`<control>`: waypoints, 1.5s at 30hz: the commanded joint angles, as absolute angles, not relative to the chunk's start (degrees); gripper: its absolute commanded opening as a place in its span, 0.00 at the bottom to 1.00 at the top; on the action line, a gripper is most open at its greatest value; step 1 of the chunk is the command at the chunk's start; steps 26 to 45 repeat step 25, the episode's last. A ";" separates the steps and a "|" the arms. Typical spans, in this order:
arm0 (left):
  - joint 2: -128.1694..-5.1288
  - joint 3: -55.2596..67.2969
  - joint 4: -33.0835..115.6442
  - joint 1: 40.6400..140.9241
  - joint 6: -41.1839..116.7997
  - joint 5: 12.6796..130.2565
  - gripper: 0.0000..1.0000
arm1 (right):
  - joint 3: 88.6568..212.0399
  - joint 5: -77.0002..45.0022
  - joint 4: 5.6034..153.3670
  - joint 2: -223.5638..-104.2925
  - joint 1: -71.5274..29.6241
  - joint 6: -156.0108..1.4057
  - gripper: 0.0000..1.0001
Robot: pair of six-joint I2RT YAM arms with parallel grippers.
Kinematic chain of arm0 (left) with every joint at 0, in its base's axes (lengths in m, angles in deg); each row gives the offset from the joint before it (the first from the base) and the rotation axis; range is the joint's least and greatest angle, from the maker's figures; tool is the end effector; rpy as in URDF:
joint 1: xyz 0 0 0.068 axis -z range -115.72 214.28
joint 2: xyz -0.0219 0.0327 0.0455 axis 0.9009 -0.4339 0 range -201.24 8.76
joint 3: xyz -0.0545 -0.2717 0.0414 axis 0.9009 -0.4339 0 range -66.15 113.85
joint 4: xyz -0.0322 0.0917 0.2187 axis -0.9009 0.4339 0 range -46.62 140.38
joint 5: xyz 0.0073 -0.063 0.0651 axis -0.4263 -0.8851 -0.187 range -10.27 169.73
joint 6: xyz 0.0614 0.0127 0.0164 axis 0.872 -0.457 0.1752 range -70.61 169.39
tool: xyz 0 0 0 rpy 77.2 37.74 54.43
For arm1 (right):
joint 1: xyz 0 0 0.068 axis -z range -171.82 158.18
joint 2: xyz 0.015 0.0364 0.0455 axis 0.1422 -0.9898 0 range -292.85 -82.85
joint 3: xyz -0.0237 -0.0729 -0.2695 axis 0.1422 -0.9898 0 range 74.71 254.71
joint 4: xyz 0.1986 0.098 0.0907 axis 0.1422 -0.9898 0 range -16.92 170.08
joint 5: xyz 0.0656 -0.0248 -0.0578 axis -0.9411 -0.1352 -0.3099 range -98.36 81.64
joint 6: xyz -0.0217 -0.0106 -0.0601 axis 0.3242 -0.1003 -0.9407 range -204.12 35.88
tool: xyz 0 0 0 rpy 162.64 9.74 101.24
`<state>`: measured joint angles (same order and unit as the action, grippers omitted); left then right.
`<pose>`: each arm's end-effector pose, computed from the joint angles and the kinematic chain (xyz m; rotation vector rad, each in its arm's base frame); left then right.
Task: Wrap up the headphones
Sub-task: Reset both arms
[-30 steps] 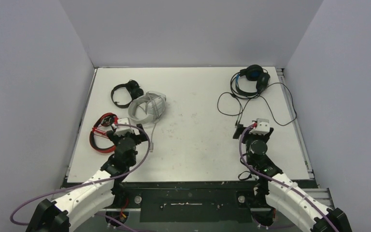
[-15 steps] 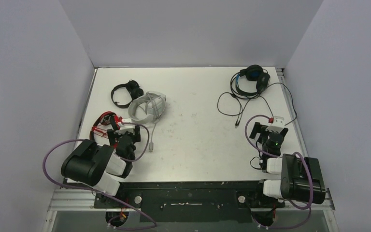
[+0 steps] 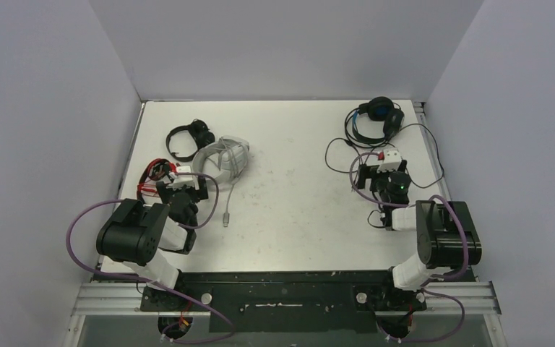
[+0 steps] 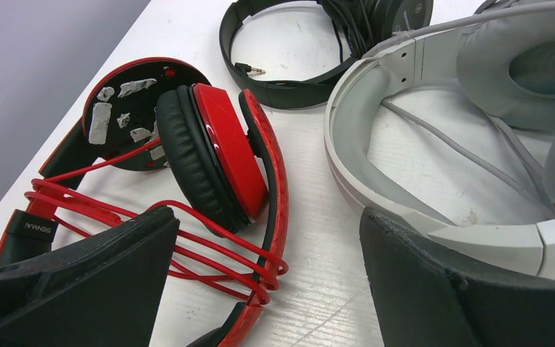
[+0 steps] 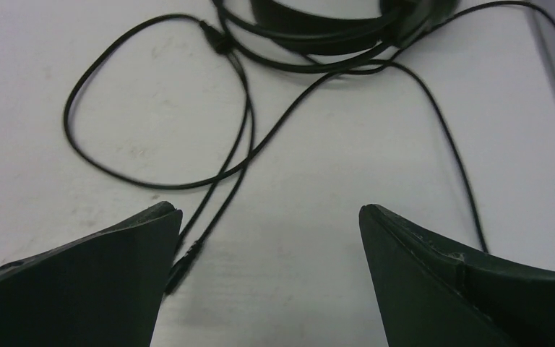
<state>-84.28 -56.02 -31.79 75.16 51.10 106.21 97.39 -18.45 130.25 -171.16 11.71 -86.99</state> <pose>0.2394 -0.0230 0.1566 -0.1576 1.6918 0.2743 0.2773 -0.0083 0.1752 -0.1126 1.8339 0.0836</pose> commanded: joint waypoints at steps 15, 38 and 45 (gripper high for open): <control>-83.79 -54.18 -31.37 74.59 49.72 104.95 0.97 | 90.44 -7.92 147.62 -175.29 9.05 -84.21 1.00; -83.64 -53.33 -29.26 73.51 49.73 102.56 0.97 | 90.44 -7.92 147.54 -175.22 9.03 -84.21 1.00; -83.64 -53.33 -29.26 73.51 49.73 102.56 0.97 | 90.44 -7.92 147.54 -175.22 9.03 -84.21 1.00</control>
